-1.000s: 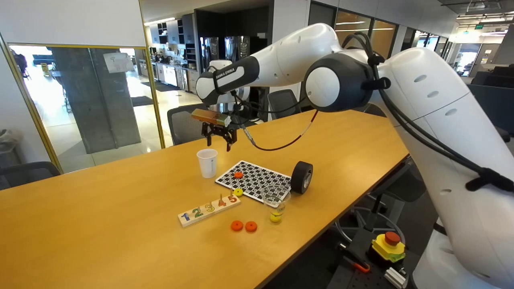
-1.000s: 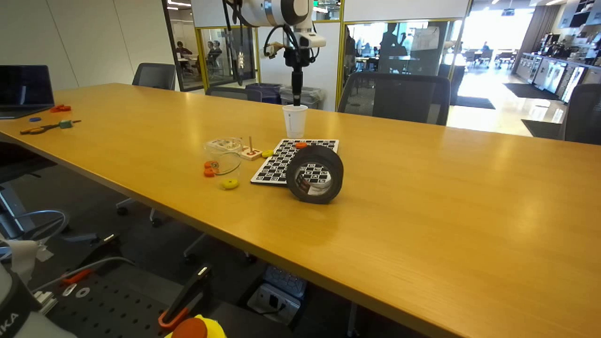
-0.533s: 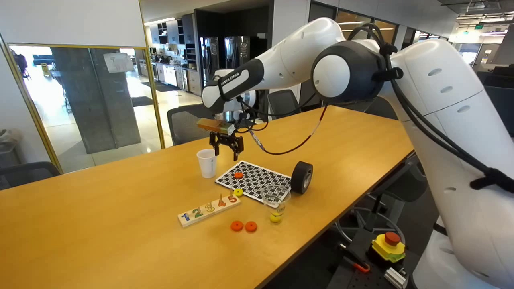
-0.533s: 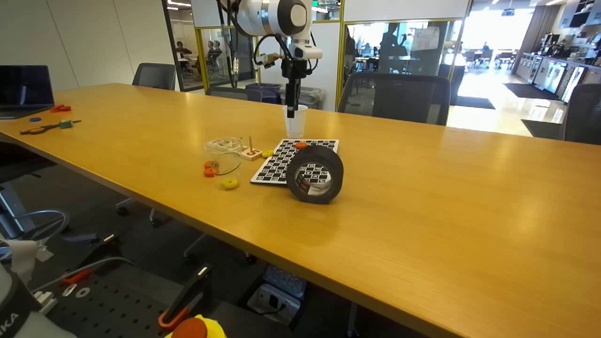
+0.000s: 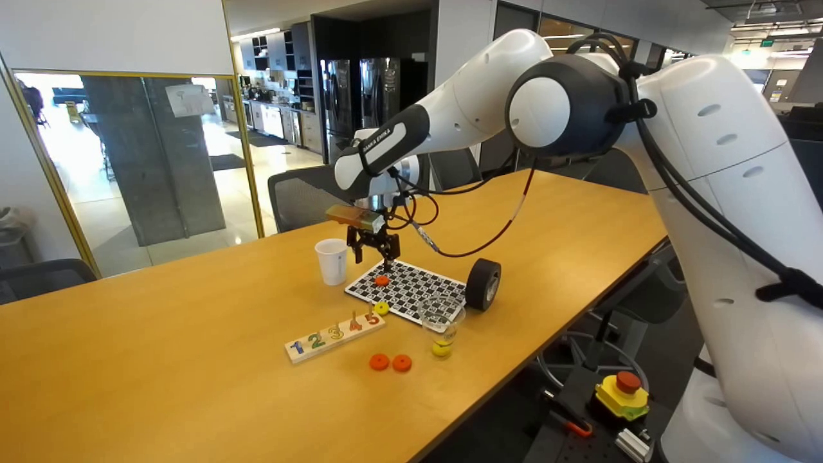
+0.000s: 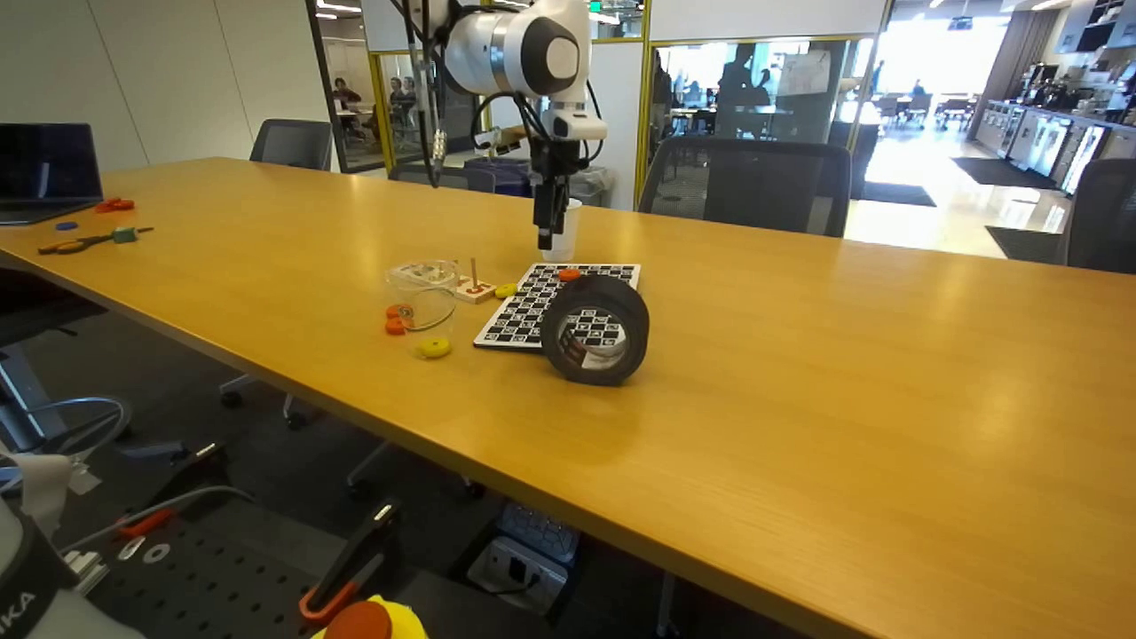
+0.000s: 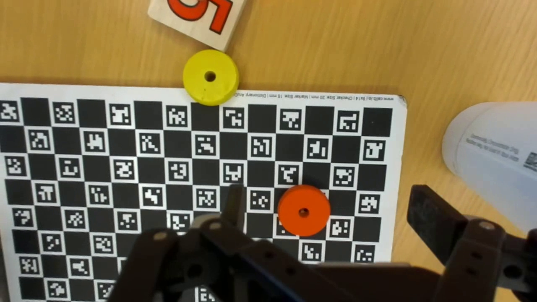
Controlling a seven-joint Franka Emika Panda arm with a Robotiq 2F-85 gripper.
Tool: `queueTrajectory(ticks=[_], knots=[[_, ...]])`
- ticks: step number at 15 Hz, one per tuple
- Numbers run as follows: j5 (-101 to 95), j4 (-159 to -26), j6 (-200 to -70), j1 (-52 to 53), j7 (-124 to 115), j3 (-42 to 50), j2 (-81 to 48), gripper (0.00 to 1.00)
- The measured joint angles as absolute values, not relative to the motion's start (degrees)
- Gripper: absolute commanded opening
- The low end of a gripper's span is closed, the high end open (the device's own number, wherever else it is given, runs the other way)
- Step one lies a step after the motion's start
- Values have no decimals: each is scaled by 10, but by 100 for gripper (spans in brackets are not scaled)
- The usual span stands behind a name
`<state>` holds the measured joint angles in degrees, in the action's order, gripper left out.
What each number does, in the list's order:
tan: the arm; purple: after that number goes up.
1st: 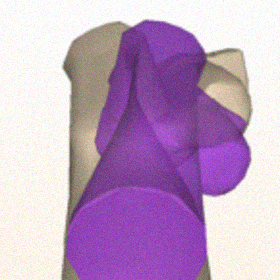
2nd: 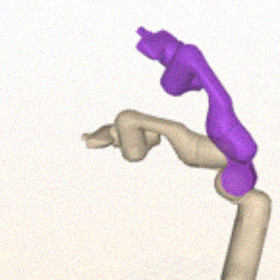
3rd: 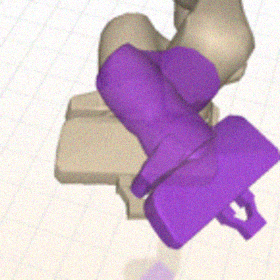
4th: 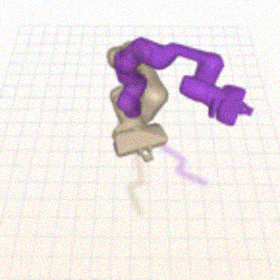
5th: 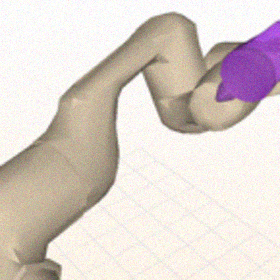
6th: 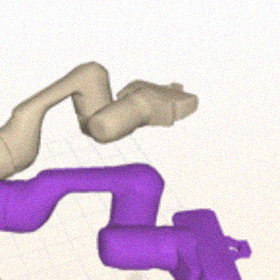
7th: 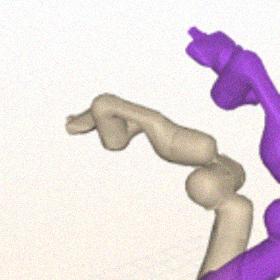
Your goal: Put the yellow coins in the transparent cup and the orange coins in the white cup
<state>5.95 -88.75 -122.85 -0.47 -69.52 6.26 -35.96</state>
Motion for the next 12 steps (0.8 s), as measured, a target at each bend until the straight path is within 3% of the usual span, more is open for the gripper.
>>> queueTrajectory(ticks=[12], knots=[[73,-921,-1275,-19,-694,63,-371,100]])
